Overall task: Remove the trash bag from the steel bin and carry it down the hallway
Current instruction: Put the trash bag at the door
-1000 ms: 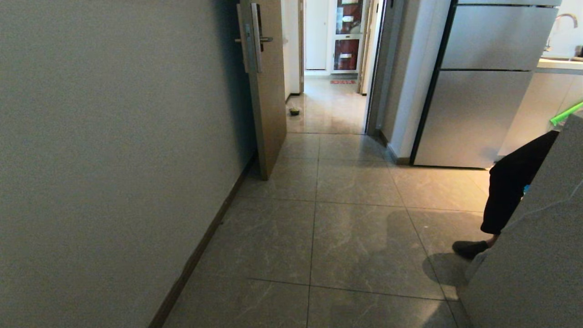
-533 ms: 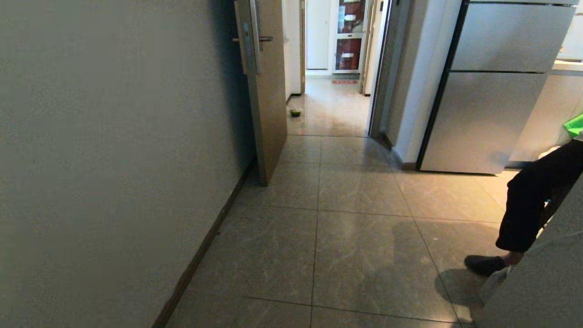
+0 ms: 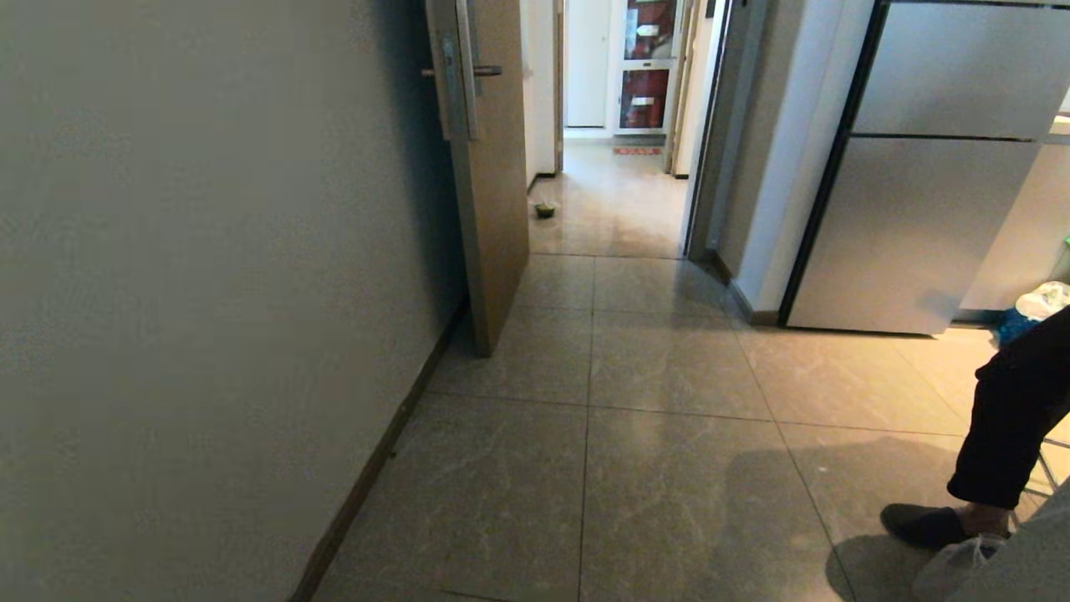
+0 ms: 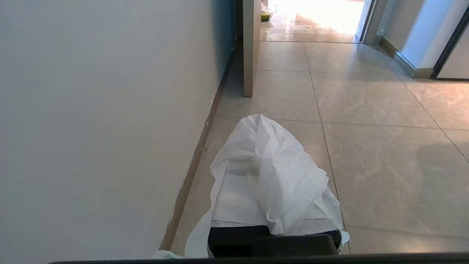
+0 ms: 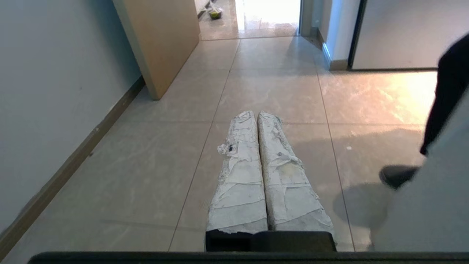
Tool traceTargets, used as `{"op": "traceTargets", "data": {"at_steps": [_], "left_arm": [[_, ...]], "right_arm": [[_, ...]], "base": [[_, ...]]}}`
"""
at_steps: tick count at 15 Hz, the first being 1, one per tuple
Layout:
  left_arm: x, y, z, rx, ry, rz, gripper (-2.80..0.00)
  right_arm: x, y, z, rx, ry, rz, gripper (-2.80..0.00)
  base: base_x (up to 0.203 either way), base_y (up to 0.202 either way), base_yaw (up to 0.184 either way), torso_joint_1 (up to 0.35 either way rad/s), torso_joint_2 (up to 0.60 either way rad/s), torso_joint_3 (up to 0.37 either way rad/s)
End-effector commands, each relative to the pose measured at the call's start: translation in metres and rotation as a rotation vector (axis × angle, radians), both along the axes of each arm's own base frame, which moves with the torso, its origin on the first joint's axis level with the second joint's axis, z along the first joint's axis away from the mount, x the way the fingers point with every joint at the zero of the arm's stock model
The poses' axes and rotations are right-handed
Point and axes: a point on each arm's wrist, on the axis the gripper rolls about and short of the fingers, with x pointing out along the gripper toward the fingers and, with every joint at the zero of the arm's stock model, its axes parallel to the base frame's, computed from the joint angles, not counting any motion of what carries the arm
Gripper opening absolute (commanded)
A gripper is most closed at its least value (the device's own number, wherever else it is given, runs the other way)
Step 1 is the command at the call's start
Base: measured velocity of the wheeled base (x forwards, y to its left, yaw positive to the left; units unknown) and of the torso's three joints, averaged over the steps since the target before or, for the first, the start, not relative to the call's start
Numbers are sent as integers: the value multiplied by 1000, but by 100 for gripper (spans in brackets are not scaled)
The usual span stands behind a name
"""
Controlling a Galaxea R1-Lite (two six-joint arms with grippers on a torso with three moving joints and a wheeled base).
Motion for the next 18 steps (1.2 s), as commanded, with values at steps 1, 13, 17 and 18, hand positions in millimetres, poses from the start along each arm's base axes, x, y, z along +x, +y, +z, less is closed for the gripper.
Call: {"op": "traceTargets", "data": {"at_steps": [1, 13, 17, 18], "left_arm": [[0, 0, 0, -1, 2, 0, -280], [0, 0, 0, 1, 0, 0, -280], [0, 0, 0, -1, 0, -1, -280], [0, 0, 0, -1, 0, 0, -280]], "right_arm": [[0, 0, 0, 0, -1, 1, -280], [0, 0, 0, 0, -1, 1, -280], [0, 0, 0, 0, -1, -1, -280], [0, 0, 0, 0, -1, 1, -280]], "base": [[190, 0, 3, -1, 2, 2], [189, 0, 1, 0, 3, 3], [190, 0, 0, 4, 0, 3], [193, 0, 1, -6, -2, 2]]}}
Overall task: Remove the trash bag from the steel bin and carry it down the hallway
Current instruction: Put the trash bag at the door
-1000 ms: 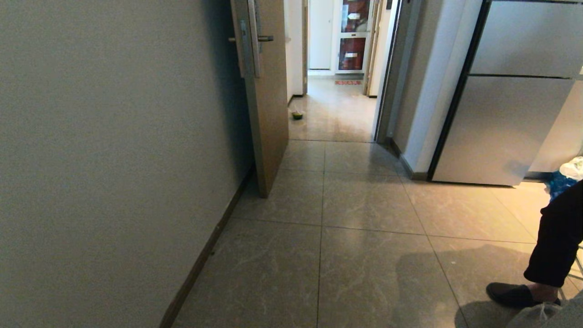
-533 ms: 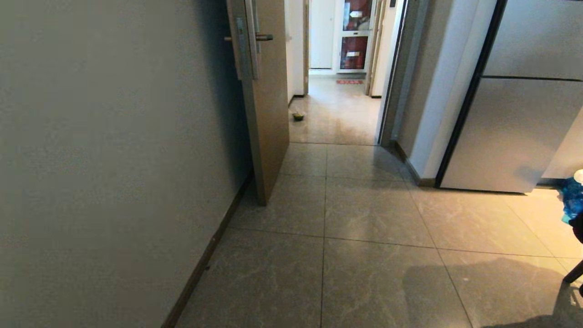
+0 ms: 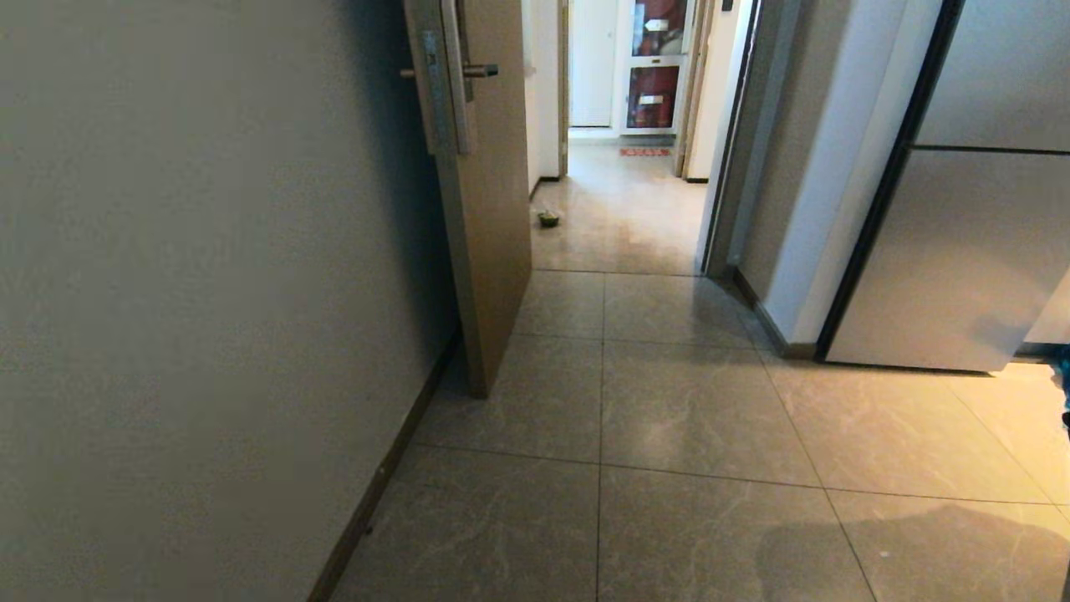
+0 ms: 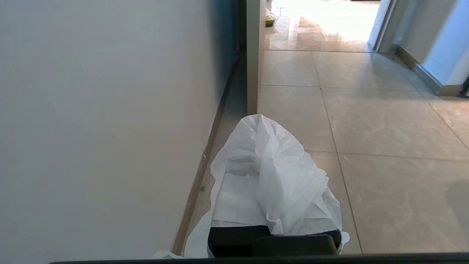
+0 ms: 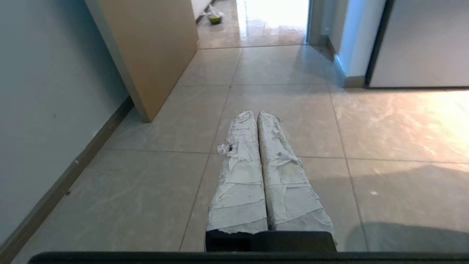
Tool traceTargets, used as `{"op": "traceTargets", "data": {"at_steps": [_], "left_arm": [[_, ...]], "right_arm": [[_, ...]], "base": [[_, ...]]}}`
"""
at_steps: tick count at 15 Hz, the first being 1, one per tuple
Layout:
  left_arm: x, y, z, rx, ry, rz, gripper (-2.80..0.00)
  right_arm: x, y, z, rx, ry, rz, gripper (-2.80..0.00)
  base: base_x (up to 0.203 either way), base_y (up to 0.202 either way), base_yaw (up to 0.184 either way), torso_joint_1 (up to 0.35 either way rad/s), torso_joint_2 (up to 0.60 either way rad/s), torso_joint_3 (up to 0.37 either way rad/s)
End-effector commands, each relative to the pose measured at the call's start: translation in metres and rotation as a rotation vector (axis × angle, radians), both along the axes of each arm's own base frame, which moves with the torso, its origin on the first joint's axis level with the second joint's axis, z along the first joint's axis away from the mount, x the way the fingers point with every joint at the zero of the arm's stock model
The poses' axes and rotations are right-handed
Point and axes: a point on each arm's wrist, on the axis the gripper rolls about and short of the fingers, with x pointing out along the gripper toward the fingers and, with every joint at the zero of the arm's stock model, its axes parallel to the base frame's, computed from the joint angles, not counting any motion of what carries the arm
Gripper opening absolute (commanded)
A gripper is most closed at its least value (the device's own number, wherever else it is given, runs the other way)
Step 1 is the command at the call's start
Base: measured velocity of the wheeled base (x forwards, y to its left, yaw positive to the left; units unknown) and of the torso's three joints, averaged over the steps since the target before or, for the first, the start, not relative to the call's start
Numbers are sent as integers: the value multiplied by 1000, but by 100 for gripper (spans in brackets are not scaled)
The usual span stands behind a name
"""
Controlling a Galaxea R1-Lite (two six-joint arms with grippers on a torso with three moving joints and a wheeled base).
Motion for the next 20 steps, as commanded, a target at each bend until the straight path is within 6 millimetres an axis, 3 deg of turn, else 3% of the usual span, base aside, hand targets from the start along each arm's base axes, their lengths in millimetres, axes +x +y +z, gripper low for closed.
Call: {"op": "traceTargets", "data": {"at_steps": [1, 20], "left_arm": [[0, 0, 0, -1, 0, 0, -280], [0, 0, 0, -9, 2, 2, -280]], "right_arm": [[0, 0, 0, 1, -1, -1, -280], [0, 0, 0, 1, -1, -1, -280]], "base": [[191, 0, 0, 2, 2, 6], [182, 0, 2, 2, 2, 2]]}}
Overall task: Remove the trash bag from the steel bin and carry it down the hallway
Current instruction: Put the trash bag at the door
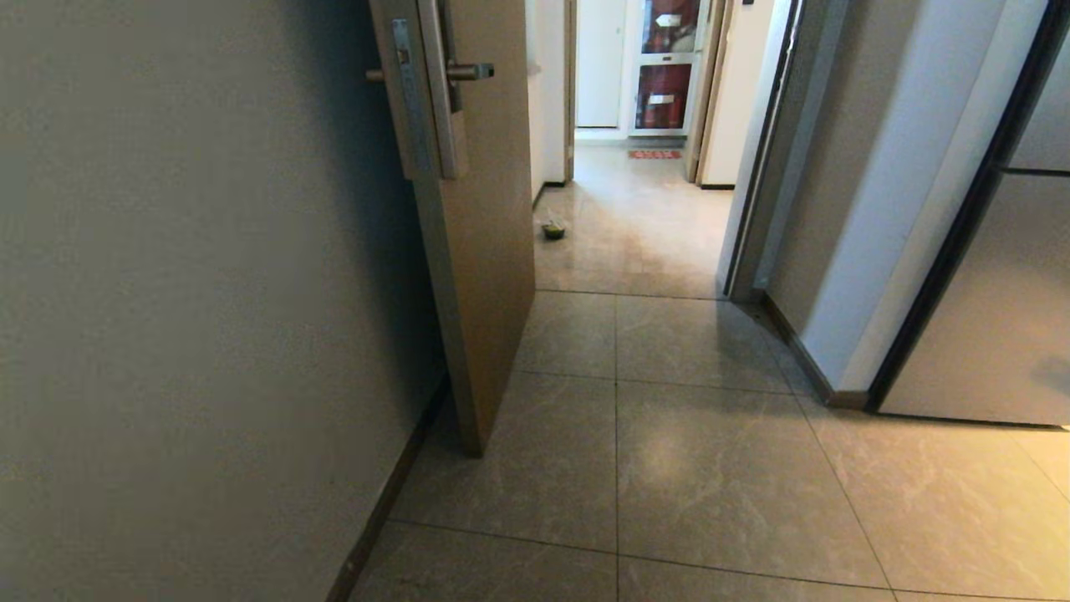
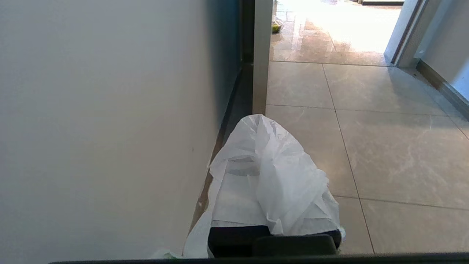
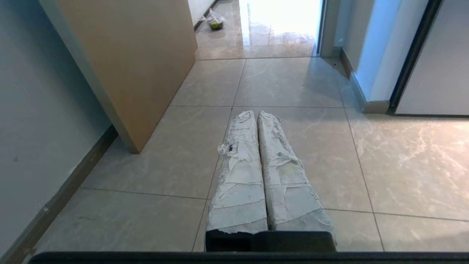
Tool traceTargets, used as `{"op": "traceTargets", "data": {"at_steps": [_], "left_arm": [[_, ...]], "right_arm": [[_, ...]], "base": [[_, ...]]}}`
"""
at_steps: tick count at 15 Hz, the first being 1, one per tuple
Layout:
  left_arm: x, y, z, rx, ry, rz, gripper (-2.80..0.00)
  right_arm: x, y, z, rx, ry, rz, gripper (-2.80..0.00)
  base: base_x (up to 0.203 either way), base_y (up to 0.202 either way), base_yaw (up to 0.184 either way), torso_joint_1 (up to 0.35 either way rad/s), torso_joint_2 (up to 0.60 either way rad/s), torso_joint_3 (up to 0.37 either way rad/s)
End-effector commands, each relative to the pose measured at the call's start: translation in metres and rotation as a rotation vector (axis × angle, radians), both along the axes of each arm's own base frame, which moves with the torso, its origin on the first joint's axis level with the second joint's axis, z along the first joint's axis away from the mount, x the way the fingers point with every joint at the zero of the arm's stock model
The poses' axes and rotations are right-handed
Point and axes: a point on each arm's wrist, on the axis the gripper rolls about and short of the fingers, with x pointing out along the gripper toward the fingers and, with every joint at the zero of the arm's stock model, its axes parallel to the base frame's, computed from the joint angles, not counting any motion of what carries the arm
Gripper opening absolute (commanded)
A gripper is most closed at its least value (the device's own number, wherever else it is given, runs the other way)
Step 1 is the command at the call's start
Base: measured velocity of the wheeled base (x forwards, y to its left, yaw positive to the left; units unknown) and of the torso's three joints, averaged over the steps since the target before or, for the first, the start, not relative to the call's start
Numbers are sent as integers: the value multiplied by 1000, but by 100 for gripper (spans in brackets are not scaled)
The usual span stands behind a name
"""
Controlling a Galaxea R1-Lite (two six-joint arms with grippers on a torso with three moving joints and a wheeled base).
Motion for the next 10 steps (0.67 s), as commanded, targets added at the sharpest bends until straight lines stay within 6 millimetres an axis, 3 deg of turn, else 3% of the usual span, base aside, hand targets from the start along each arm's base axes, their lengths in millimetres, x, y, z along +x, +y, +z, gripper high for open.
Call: {"op": "traceTargets", "data": {"at_steps": [1, 10], "left_arm": [[0, 0, 0, 0, 1, 0, -280], [0, 0, 0, 6, 1, 2, -280]], "right_arm": [[0, 0, 0, 0, -1, -1, -280], [0, 0, 0, 0, -1, -1, -280]], "base": [[0, 0, 0, 0, 0, 0], [0, 0, 0, 0, 0, 0]]}}
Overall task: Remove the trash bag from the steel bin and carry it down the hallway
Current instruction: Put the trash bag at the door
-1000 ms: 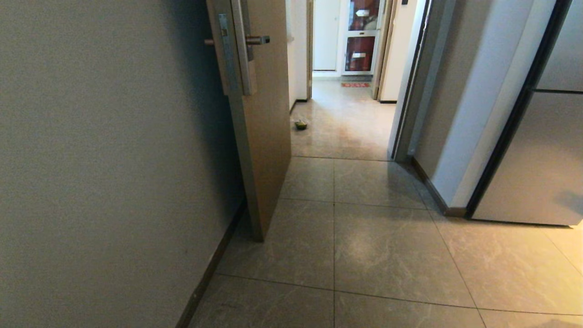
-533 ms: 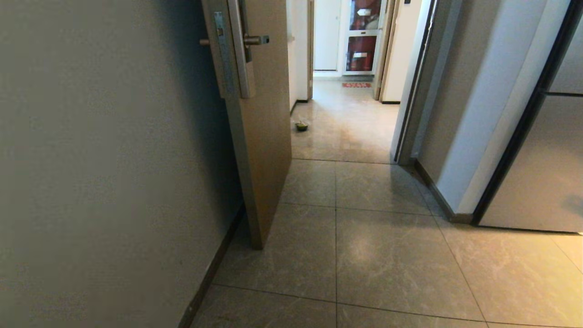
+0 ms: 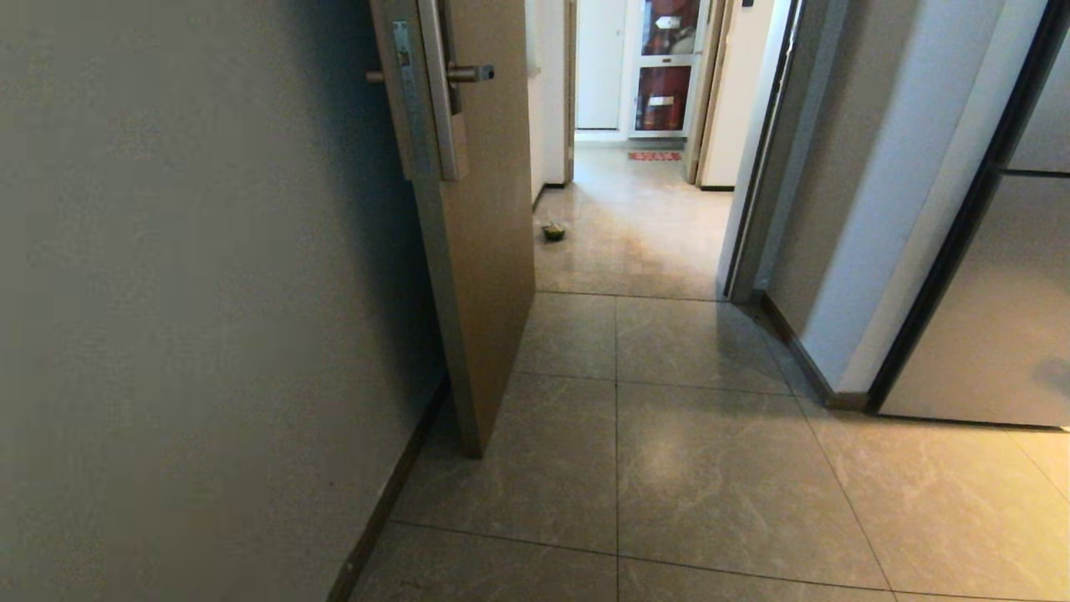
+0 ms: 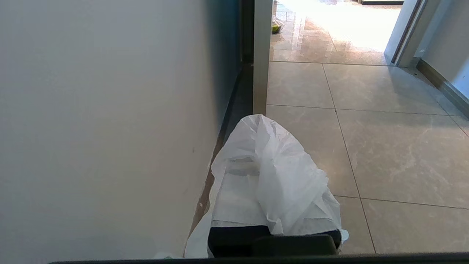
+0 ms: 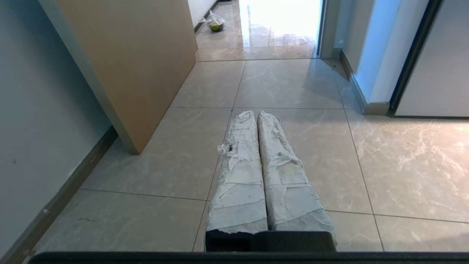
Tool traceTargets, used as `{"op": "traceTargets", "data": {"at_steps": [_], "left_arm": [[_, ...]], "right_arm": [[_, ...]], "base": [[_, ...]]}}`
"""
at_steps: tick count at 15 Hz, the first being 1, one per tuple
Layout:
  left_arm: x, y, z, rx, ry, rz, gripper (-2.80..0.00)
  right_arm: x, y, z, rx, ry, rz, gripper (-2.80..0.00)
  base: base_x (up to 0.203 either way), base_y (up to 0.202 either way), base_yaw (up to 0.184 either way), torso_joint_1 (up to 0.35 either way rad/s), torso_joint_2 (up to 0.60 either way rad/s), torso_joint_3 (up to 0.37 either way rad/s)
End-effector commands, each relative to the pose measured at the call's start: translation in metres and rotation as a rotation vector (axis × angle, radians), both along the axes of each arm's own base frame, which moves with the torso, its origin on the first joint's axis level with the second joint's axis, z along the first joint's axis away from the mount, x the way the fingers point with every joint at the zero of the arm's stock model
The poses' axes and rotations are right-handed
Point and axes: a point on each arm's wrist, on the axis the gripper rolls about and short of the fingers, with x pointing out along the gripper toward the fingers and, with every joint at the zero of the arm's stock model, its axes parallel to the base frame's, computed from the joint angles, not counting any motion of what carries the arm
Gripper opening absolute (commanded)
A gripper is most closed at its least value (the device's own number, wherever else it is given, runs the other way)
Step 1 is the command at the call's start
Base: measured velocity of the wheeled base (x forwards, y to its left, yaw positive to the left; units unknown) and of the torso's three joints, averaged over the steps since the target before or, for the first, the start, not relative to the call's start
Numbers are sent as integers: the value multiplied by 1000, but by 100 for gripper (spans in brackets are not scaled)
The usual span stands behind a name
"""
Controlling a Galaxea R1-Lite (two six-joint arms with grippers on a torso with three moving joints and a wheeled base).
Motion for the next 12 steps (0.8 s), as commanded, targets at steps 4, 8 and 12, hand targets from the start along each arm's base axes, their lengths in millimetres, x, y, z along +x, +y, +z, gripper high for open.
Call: {"op": "traceTargets", "data": {"at_steps": [4, 8, 12], "left_arm": [[0, 0, 0, 0, 0, -1, -280], [0, 0, 0, 0, 1, 1, -280], [0, 0, 0, 0, 1, 1, -280]], "right_arm": [[0, 0, 0, 0, -1, 0, -280], [0, 0, 0, 0, -1, 0, -280], [0, 0, 0, 0, -1, 0, -280]], "base": [[0, -55, 7, 2, 1, 3], [0, -193, 0, 4, 3, 3], [0, -188, -2, 2, 1, 2]]}}
